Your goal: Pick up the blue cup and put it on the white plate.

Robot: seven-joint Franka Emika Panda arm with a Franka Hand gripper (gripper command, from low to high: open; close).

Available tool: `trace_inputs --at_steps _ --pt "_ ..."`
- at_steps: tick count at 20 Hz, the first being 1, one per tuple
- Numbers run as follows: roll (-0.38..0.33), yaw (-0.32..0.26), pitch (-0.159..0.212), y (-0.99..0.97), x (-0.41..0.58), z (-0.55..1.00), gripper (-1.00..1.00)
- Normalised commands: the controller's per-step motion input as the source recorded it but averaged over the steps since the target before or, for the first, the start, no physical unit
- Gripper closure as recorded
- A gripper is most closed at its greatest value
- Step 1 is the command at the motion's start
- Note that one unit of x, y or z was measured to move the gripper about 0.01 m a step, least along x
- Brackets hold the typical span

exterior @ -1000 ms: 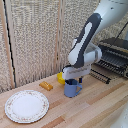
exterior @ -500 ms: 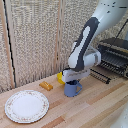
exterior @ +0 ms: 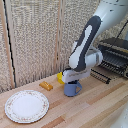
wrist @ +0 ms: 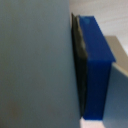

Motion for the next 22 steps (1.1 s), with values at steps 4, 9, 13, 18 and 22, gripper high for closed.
trace_inputs --at_steps 4,9,13,18,22 --pt "0.163 -0.059 0.000 0.08 0.035 0.69 1.00" --pt "0.148 -0.033 0.000 0.20 0.248 0.65 1.00" --pt "0.112 -0.014 0.000 0.66 0.404 0.42 1.00" --pt "0.089 -0.016 0.000 0.81 0.414 0.28 1.00" --pt "0.074 -0.010 0.000 0.83 0.366 0.24 1.00"
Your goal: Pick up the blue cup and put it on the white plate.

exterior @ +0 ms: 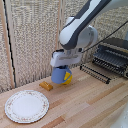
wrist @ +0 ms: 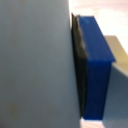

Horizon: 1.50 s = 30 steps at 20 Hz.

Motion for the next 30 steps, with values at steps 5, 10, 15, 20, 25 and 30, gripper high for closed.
trace_inputs --at_steps 5,10,15,20,25,30 --pt "0.023 -0.001 0.000 0.90 0.269 0.11 1.00" --pt "-0.008 0.000 0.049 0.99 0.195 -0.03 1.00" --pt "-0.115 0.000 0.021 0.85 0.203 -0.22 1.00" --pt "-0.242 0.000 0.002 0.50 0.209 -0.31 1.00" --pt "-0.268 0.007 0.007 0.31 0.165 -0.25 1.00" --pt "-0.059 0.045 -0.004 0.07 0.232 -0.16 1.00"
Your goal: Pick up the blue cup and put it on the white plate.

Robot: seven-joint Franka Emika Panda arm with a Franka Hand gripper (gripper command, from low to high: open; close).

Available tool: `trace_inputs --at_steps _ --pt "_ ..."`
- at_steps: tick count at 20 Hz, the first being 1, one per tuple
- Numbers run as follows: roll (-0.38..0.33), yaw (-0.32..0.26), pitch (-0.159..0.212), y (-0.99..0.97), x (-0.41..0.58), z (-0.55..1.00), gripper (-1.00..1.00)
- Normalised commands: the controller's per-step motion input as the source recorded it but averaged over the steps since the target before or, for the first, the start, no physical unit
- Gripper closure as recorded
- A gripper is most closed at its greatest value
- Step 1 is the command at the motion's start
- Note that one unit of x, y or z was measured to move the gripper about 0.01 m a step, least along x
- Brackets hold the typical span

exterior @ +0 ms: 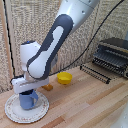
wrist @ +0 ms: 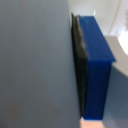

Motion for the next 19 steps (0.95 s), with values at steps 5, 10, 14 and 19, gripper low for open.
trace_inputs --at_steps 5,10,14,19 --pt "-0.007 0.060 -0.021 0.00 0.264 -0.10 1.00" --pt "0.000 0.048 -0.042 0.01 0.058 0.02 -1.00" --pt "0.054 0.019 0.054 -0.09 0.023 0.51 -1.00" --pt "0.103 0.021 0.097 -0.13 0.026 0.76 -1.00"
